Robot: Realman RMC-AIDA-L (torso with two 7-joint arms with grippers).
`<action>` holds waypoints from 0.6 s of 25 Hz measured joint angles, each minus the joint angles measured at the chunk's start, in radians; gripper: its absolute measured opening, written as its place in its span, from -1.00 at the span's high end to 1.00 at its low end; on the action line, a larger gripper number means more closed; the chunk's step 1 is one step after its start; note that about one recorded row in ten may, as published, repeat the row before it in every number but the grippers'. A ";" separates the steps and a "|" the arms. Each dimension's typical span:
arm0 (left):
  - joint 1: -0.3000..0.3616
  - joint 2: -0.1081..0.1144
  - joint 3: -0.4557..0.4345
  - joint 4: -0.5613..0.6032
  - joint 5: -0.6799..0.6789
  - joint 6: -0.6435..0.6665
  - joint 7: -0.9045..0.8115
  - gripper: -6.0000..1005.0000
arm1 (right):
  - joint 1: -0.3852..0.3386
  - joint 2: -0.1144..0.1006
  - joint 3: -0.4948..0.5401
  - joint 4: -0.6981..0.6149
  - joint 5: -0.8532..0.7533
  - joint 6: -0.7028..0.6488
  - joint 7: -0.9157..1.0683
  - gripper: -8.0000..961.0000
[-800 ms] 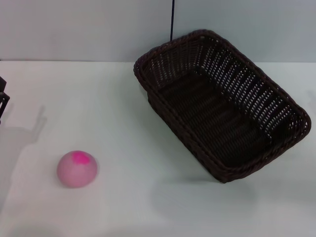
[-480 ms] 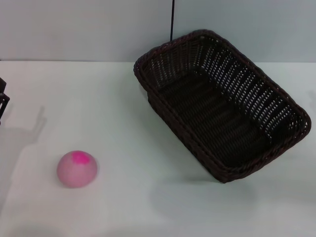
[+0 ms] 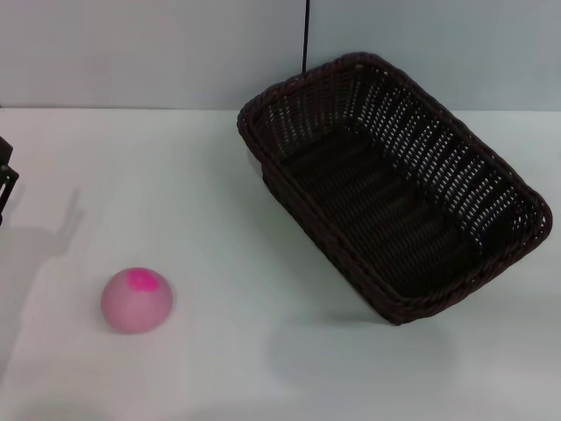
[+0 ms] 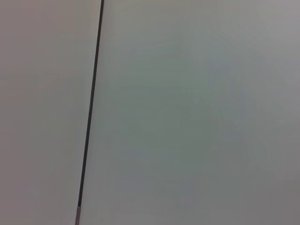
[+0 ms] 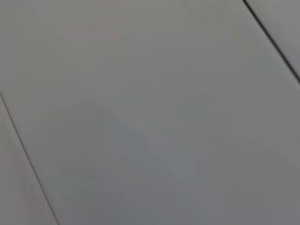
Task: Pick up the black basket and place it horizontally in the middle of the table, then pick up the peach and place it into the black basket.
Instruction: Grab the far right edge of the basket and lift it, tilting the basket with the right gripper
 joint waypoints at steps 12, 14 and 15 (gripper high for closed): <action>-0.004 0.000 0.016 0.002 0.002 -0.013 0.007 -0.59 | 0.327 -0.189 0.269 -0.446 -0.910 -0.407 0.829 -0.29; -0.004 0.000 0.017 0.002 0.002 -0.015 0.004 -0.59 | 0.403 -0.214 0.264 -0.444 -1.035 -0.470 0.873 -0.28; -0.004 0.000 0.017 -0.001 0.003 -0.013 0.004 -0.59 | 0.466 -0.227 0.238 -0.423 -1.150 -0.490 0.908 -0.28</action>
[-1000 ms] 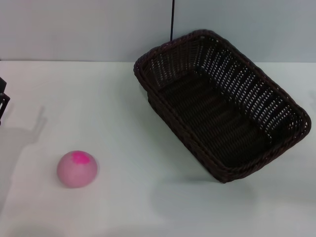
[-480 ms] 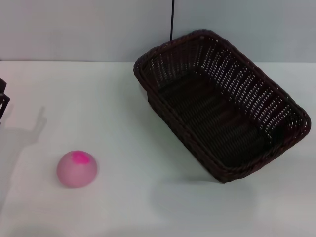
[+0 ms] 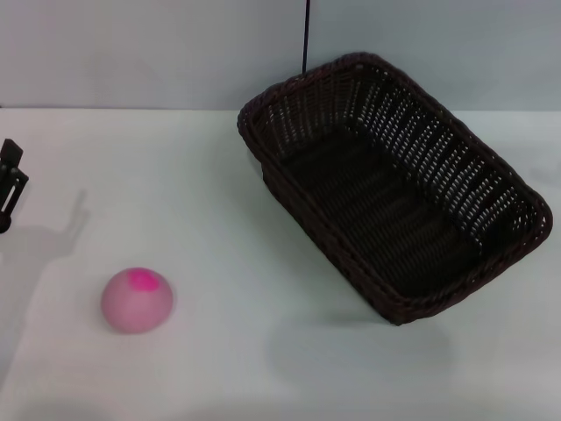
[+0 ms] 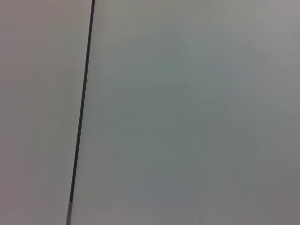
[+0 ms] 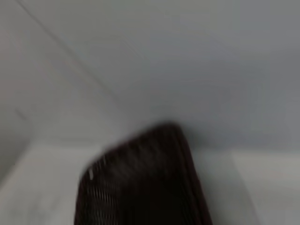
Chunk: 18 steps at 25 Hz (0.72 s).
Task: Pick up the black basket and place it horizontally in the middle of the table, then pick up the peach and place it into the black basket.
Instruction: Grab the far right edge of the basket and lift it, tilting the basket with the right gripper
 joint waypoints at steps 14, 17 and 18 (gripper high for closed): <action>0.028 0.002 0.000 -0.005 -0.002 0.023 -0.003 -0.59 | 0.114 0.088 -0.302 0.170 -0.092 0.279 0.067 -0.24; 0.043 0.003 -0.006 -0.002 -0.006 0.047 -0.003 -0.59 | 0.120 0.100 -0.354 0.219 -0.093 0.359 0.067 -0.23; 0.043 0.003 -0.006 0.000 -0.007 0.051 -0.003 -0.59 | 0.121 0.118 -0.373 0.240 -0.094 0.410 0.065 -0.22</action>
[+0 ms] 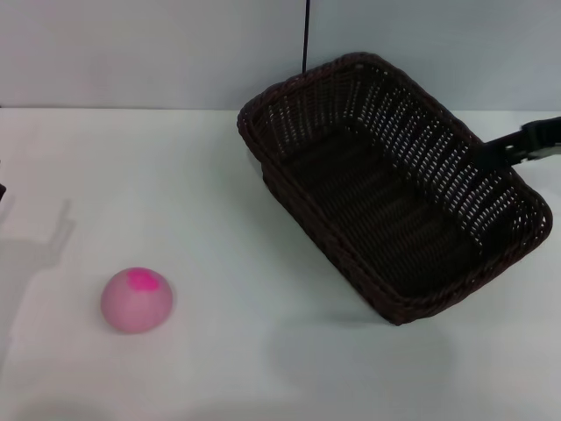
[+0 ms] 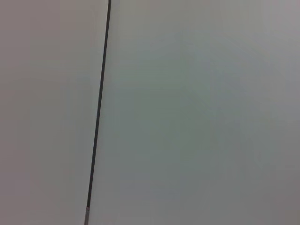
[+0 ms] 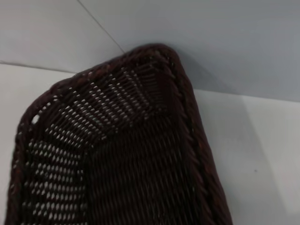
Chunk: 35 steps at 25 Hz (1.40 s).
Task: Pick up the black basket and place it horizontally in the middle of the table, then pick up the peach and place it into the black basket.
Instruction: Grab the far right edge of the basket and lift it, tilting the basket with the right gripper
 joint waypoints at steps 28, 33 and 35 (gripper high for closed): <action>0.011 0.000 -0.003 0.006 -0.001 0.000 -0.001 -0.59 | -0.007 0.089 -0.043 0.016 0.001 0.168 -0.084 0.15; 0.013 0.000 -0.005 0.005 -0.002 0.000 -0.001 -0.59 | -0.006 0.089 -0.043 -0.008 0.019 0.134 -0.145 0.41; 0.012 0.000 -0.006 0.003 -0.003 0.001 -0.001 -0.59 | -0.006 0.090 -0.044 -0.024 0.029 0.104 -0.163 0.53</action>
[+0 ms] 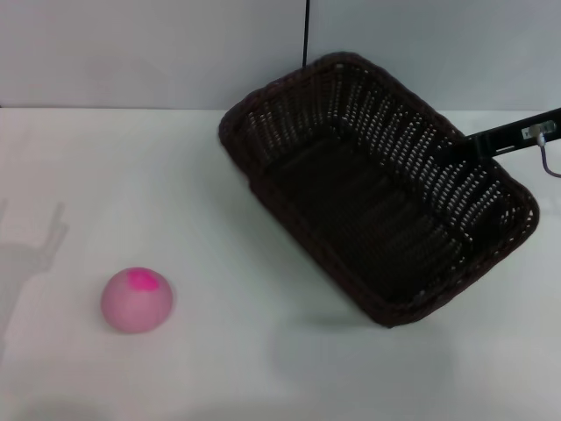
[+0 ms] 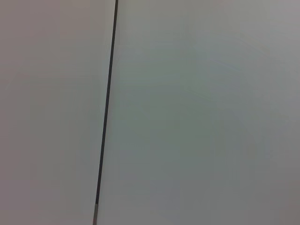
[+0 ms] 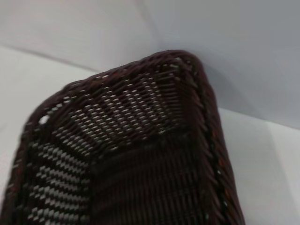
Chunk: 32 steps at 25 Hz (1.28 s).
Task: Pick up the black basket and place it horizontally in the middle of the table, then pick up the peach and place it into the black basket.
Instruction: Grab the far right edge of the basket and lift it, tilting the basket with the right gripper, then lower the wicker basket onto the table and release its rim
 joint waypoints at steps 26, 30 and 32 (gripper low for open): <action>0.029 -0.002 0.006 -0.005 0.004 0.067 0.000 -0.59 | -0.185 0.033 -0.297 -0.535 0.157 -0.325 -0.663 0.65; 0.035 -0.003 0.006 -0.006 0.004 0.077 0.000 -0.59 | -0.175 0.032 -0.300 -0.484 0.157 -0.308 -0.673 0.65; 0.036 -0.003 0.006 -0.006 0.004 0.079 0.000 -0.59 | -0.175 0.034 -0.309 -0.446 0.157 -0.275 -0.695 0.65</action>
